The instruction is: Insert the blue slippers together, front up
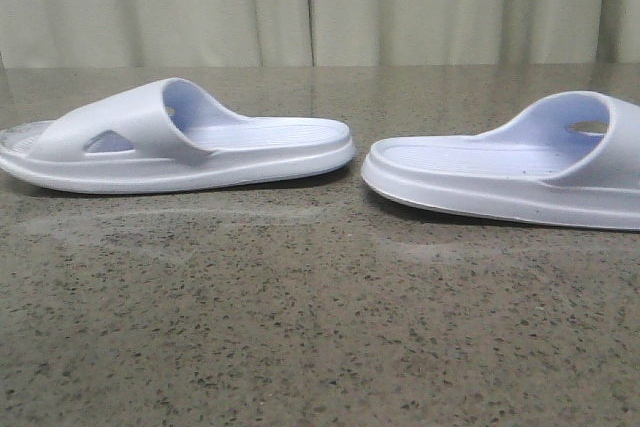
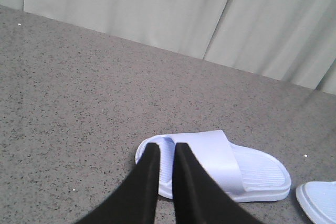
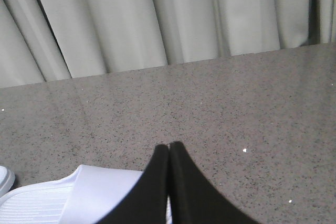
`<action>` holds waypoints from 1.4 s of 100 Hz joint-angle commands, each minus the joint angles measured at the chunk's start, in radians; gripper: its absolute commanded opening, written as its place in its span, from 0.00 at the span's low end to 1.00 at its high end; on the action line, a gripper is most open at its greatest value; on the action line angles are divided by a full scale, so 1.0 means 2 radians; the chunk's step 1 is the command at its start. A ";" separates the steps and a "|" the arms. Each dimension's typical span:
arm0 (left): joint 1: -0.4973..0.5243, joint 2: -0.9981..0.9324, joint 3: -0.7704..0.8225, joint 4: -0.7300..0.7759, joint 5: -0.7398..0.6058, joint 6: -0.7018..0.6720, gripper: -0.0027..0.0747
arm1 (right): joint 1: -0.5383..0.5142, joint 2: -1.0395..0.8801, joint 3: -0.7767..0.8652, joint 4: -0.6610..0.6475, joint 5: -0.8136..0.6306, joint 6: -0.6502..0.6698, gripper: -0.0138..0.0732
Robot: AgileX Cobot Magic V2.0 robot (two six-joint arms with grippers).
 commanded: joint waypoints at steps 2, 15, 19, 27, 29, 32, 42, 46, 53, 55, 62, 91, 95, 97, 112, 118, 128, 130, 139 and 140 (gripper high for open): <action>0.002 0.008 -0.014 -0.024 -0.031 -0.005 0.10 | -0.003 0.011 -0.017 -0.001 -0.035 -0.007 0.10; 0.001 0.008 -0.014 -0.040 -0.033 -0.002 0.33 | -0.003 0.011 -0.017 0.018 -0.035 -0.007 0.35; 0.001 0.008 -0.014 -0.042 -0.033 -0.002 0.44 | -0.003 0.011 -0.017 0.018 -0.035 -0.007 0.45; 0.001 0.008 -0.014 -0.044 -0.033 -0.002 0.62 | -0.003 0.011 -0.017 0.019 -0.035 -0.007 0.60; 0.001 0.008 -0.013 -0.044 -0.033 -0.002 0.65 | -0.003 0.011 -0.017 0.019 -0.035 -0.007 0.63; 0.001 0.008 -0.013 -0.044 -0.033 -0.002 0.68 | -0.003 0.011 -0.017 0.019 -0.035 -0.007 0.65; 0.001 0.008 -0.008 -0.042 -0.035 -0.002 0.69 | -0.003 0.011 -0.017 0.019 -0.035 -0.007 0.67; 0.001 0.008 -0.002 -0.042 -0.036 -0.002 0.68 | -0.003 0.011 -0.017 0.019 -0.036 -0.007 0.67; 0.001 0.008 0.013 -0.050 -0.050 -0.003 0.68 | -0.003 0.011 -0.017 0.019 -0.037 -0.007 0.67; 0.001 0.009 0.018 -0.058 -0.057 -0.004 0.68 | -0.003 0.011 -0.017 0.019 -0.037 -0.007 0.67; 0.001 0.017 0.033 -0.097 -0.082 -0.006 0.68 | -0.003 0.011 -0.017 0.020 -0.037 -0.007 0.67; 0.001 0.137 0.040 -0.199 -0.122 -0.006 0.68 | -0.003 0.011 -0.017 0.021 -0.040 -0.007 0.67; 0.001 0.159 0.040 -0.208 -0.126 -0.006 0.68 | -0.003 0.011 -0.017 0.021 -0.040 -0.007 0.67; 0.001 0.170 0.040 -0.213 -0.129 -0.006 0.68 | -0.003 0.011 -0.017 0.022 -0.040 -0.007 0.67; 0.001 0.239 0.034 -0.238 -0.136 0.002 0.68 | -0.003 0.011 -0.017 0.023 -0.040 -0.007 0.67; 0.001 0.265 0.024 -0.242 -0.134 0.002 0.68 | -0.003 0.011 -0.017 0.023 -0.040 -0.007 0.67; 0.001 0.299 0.008 -0.243 -0.134 0.004 0.68 | -0.003 0.011 -0.017 0.024 -0.040 -0.007 0.67; 0.001 0.305 0.005 -0.244 -0.134 0.004 0.68 | -0.003 0.011 -0.017 0.024 -0.040 -0.007 0.67; 0.001 0.327 -0.006 -0.250 -0.131 0.015 0.68 | -0.003 0.011 -0.017 0.027 -0.040 -0.007 0.67; 0.001 0.328 -0.008 -0.251 -0.130 0.017 0.68 | -0.003 0.011 -0.017 0.027 -0.040 -0.007 0.67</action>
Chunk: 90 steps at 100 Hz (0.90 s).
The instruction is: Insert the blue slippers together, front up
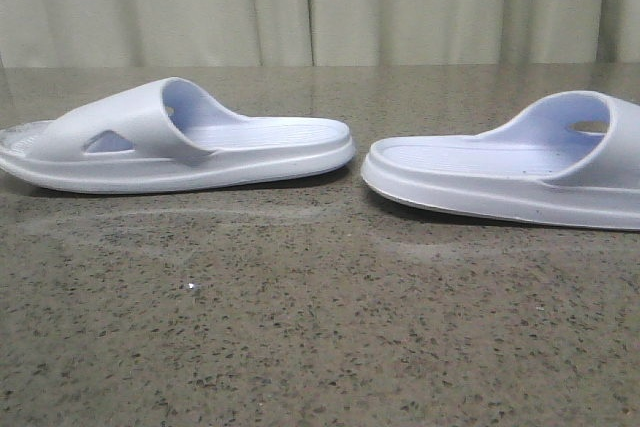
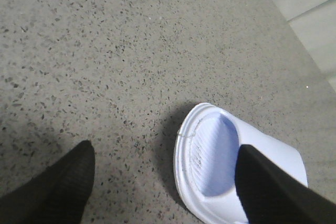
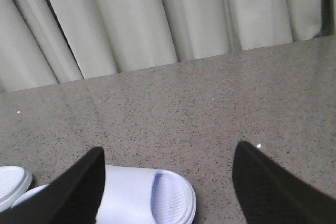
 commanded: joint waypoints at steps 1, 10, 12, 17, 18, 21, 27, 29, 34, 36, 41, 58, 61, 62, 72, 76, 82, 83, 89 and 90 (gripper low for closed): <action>0.001 0.017 -0.027 -0.022 -0.016 0.015 0.68 | -0.003 0.011 -0.017 0.001 -0.040 -0.007 0.67; 0.001 0.034 -0.035 -0.046 -0.008 0.039 0.68 | -0.003 0.011 -0.017 0.001 -0.040 -0.007 0.67; 0.001 0.038 -0.037 -0.051 -0.007 0.046 0.68 | -0.003 0.011 -0.017 0.001 -0.040 -0.007 0.67; 0.001 0.045 -0.039 -0.072 -0.003 0.063 0.68 | -0.003 0.011 -0.017 0.001 -0.040 -0.007 0.67; 0.001 0.046 -0.039 -0.075 -0.002 0.066 0.68 | -0.003 0.011 -0.017 0.001 -0.040 -0.007 0.67; 0.001 0.050 -0.039 -0.089 0.000 0.077 0.68 | -0.003 0.011 -0.017 0.001 -0.040 -0.007 0.67; 0.001 0.059 -0.039 -0.117 0.005 0.103 0.68 | -0.003 0.011 -0.017 0.002 -0.040 -0.007 0.67; 0.001 0.062 -0.039 -0.124 0.007 0.110 0.68 | -0.003 0.011 -0.017 0.002 -0.040 -0.007 0.67; 0.001 0.069 -0.039 -0.139 0.013 0.122 0.68 | -0.003 0.011 -0.017 0.003 -0.040 -0.007 0.67; 0.001 0.072 -0.039 -0.145 0.014 0.128 0.68 | -0.003 0.011 -0.017 0.003 -0.040 -0.007 0.67; 0.001 0.078 -0.039 -0.161 0.020 0.143 0.68 | -0.003 0.011 -0.017 0.003 -0.040 -0.007 0.67; 0.001 0.103 -0.039 -0.227 0.042 0.207 0.68 | -0.003 0.011 -0.017 0.004 -0.040 -0.007 0.67; 0.001 0.108 -0.039 -0.240 0.049 0.216 0.68 | -0.003 0.011 -0.017 0.004 -0.040 -0.007 0.67; 0.001 0.111 -0.039 -0.247 0.051 0.222 0.68 | -0.003 0.011 -0.017 0.004 -0.040 -0.007 0.67; 0.001 0.127 -0.039 -0.283 0.069 0.256 0.68 | -0.003 0.011 -0.017 0.004 -0.040 -0.007 0.67; 0.001 0.136 -0.039 -0.301 0.080 0.269 0.68 | -0.003 0.011 -0.017 0.004 -0.040 -0.007 0.67; 0.001 0.149 -0.039 -0.328 0.097 0.293 0.68 | -0.003 0.011 -0.017 0.004 -0.040 -0.007 0.67; 0.001 0.150 -0.039 -0.331 0.099 0.295 0.68 | -0.003 0.011 -0.017 0.004 -0.040 -0.007 0.67; 0.001 0.162 -0.039 -0.353 0.116 0.313 0.68 | -0.003 0.011 -0.017 0.004 -0.040 -0.007 0.67; 0.001 0.163 -0.039 -0.356 0.118 0.314 0.68 | -0.003 0.011 -0.017 0.004 -0.040 -0.007 0.67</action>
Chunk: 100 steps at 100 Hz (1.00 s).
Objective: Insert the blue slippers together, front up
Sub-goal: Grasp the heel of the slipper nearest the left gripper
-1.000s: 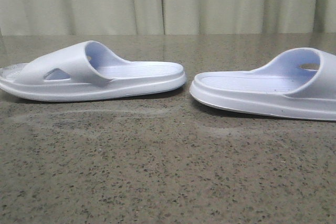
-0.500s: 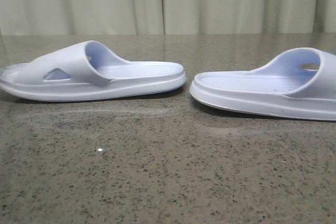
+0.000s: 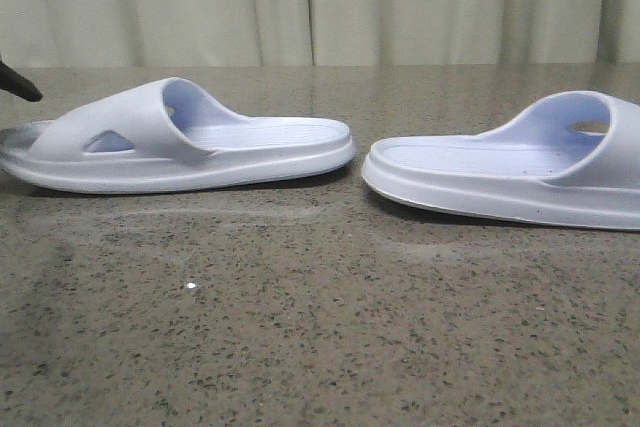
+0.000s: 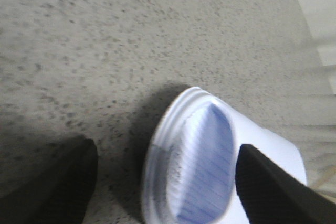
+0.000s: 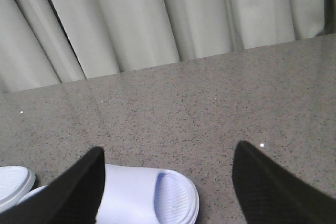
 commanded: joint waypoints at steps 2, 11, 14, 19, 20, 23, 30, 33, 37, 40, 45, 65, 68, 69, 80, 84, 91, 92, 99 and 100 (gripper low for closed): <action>0.001 0.014 -0.011 -0.047 0.041 0.032 0.68 | -0.003 0.011 -0.017 -0.001 -0.040 -0.007 0.67; 0.001 0.029 -0.011 -0.064 0.061 0.047 0.68 | -0.003 0.011 -0.017 -0.001 -0.040 -0.007 0.67; 0.001 0.032 -0.011 -0.067 0.066 0.049 0.68 | -0.003 0.011 -0.017 -0.001 -0.040 -0.007 0.67; 0.001 0.039 -0.011 -0.070 0.076 0.049 0.68 | -0.003 0.011 -0.017 -0.001 -0.040 -0.007 0.67; 0.001 0.041 -0.011 -0.071 0.078 0.049 0.68 | -0.003 0.011 -0.017 -0.001 -0.040 -0.007 0.67; 0.001 0.045 -0.011 -0.071 0.081 0.049 0.68 | -0.003 0.011 -0.017 -0.001 -0.040 -0.007 0.67; 0.001 0.049 -0.011 -0.071 0.086 0.049 0.67 | -0.003 0.011 -0.017 -0.001 -0.040 -0.007 0.67; 0.001 0.050 -0.011 -0.071 0.086 0.049 0.65 | -0.003 0.011 -0.017 -0.001 -0.040 -0.007 0.67; 0.001 0.050 -0.011 -0.073 0.087 0.049 0.62 | -0.003 0.011 -0.017 -0.001 -0.040 -0.007 0.67; 0.001 0.050 -0.011 -0.076 0.087 0.049 0.59 | -0.003 0.011 -0.017 -0.001 -0.040 -0.007 0.67; 0.001 0.050 -0.011 -0.079 0.087 0.049 0.54 | -0.003 0.011 -0.017 -0.001 -0.040 -0.007 0.67; 0.001 0.050 -0.011 -0.084 0.087 0.049 0.28 | -0.003 0.011 -0.017 -0.001 -0.040 -0.007 0.67; 0.001 0.050 -0.011 -0.084 0.087 0.049 0.25 | -0.003 0.011 -0.017 -0.001 -0.040 -0.007 0.67; 0.001 0.050 -0.011 -0.084 0.087 0.049 0.24 | -0.003 0.011 -0.017 -0.001 -0.040 -0.007 0.67; 0.001 0.050 -0.011 -0.084 0.086 0.049 0.10 | -0.003 0.011 -0.017 -0.001 -0.040 -0.007 0.67; 0.001 0.050 -0.011 -0.084 0.086 0.049 0.06 | -0.003 0.011 -0.017 -0.001 -0.040 -0.007 0.67; 0.001 0.050 -0.011 -0.084 0.086 0.051 0.06 | -0.003 0.011 -0.017 -0.001 -0.040 -0.007 0.67; 0.001 0.050 -0.011 -0.084 0.086 0.052 0.06 | -0.003 0.011 -0.017 -0.001 -0.040 -0.007 0.67; 0.001 0.050 -0.011 -0.088 0.089 0.062 0.06 | -0.003 0.011 -0.017 -0.001 -0.040 -0.007 0.67; 0.001 0.050 -0.011 -0.090 0.091 0.062 0.06 | -0.003 0.011 -0.017 -0.001 -0.041 -0.007 0.67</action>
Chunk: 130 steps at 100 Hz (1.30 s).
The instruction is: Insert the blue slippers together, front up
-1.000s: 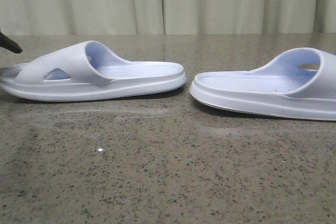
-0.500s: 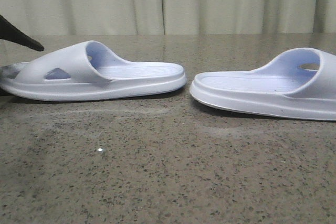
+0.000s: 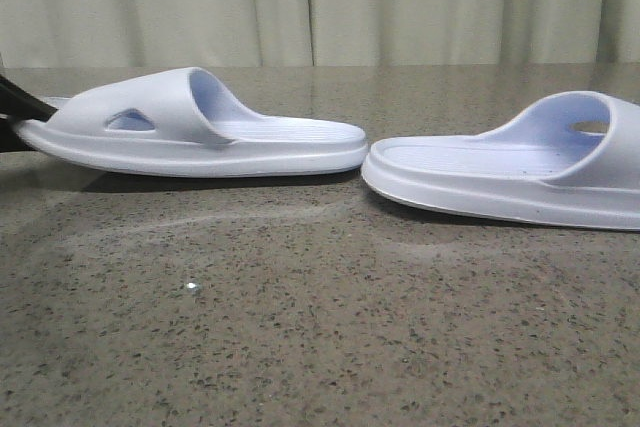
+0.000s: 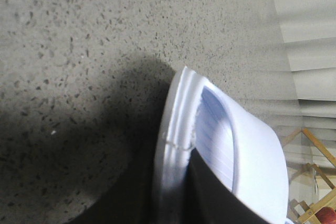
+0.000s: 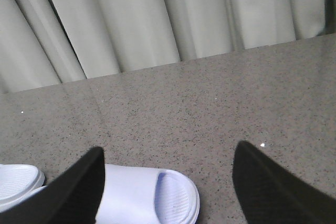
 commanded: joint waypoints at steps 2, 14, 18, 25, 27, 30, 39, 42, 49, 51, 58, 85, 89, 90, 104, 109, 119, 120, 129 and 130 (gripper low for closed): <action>0.001 -0.001 -0.004 -0.011 0.016 0.005 0.06 | -0.003 0.011 -0.017 -0.002 -0.041 -0.007 0.67; 0.001 -0.001 -0.004 -0.050 0.055 0.039 0.06 | -0.003 0.011 -0.017 -0.002 -0.041 -0.007 0.67; 0.001 -0.001 -0.004 -0.065 0.072 0.049 0.06 | -0.003 0.011 -0.017 -0.002 -0.041 -0.007 0.67; 0.002 -0.003 -0.004 -0.065 0.088 0.049 0.06 | -0.003 0.011 -0.017 -0.002 -0.039 -0.007 0.67; 0.002 -0.004 -0.004 -0.065 0.089 0.049 0.06 | -0.003 0.011 -0.017 -0.002 -0.038 -0.007 0.67; 0.002 -0.006 -0.004 -0.065 0.089 0.049 0.06 | -0.003 0.011 -0.017 -0.002 -0.037 -0.007 0.67; 0.002 -0.019 -0.002 -0.065 0.090 0.048 0.06 | -0.003 0.011 -0.016 -0.002 -0.029 -0.007 0.67; 0.002 -0.025 -0.002 -0.065 0.090 0.048 0.06 | -0.003 0.011 -0.016 -0.002 -0.025 -0.007 0.67; 0.002 -0.043 -0.002 -0.065 0.088 0.048 0.06 | -0.003 0.011 -0.015 -0.007 -0.015 -0.006 0.67; 0.003 -0.046 -0.002 -0.065 0.087 0.048 0.06 | -0.003 0.011 -0.013 -0.008 -0.013 -0.006 0.67; 0.009 -0.065 -0.002 -0.065 0.087 0.048 0.06 | -0.003 0.011 -0.005 -0.025 -0.013 0.025 0.67; 0.037 -0.143 -0.002 -0.065 0.088 0.016 0.06 | -0.003 0.028 0.023 -0.121 -0.015 0.179 0.67; 0.037 -0.151 -0.002 -0.065 0.088 0.012 0.06 | -0.003 0.037 0.025 -0.121 -0.018 0.182 0.67; 0.037 -0.152 -0.002 -0.065 0.088 0.011 0.06 | -0.003 0.041 0.025 -0.121 -0.019 0.182 0.67; 0.037 -0.165 -0.002 -0.064 0.091 0.003 0.06 | -0.003 0.096 0.026 -0.121 -0.035 0.191 0.67; 0.037 -0.165 -0.002 -0.064 0.092 0.003 0.06 | -0.003 0.117 0.026 -0.121 -0.048 0.200 0.67; 0.037 -0.165 -0.002 -0.064 0.092 0.003 0.06 | -0.003 0.157 0.026 -0.121 -0.082 0.219 0.67; 0.037 -0.165 -0.002 -0.064 0.092 0.003 0.06 | -0.003 0.160 0.026 -0.121 -0.084 0.221 0.67; 0.037 -0.165 -0.002 -0.064 0.092 0.003 0.06 | -0.003 0.200 0.026 -0.120 -0.106 0.236 0.67; 0.037 -0.165 -0.002 -0.064 0.092 0.003 0.06 | -0.003 0.207 0.026 -0.120 -0.106 0.239 0.67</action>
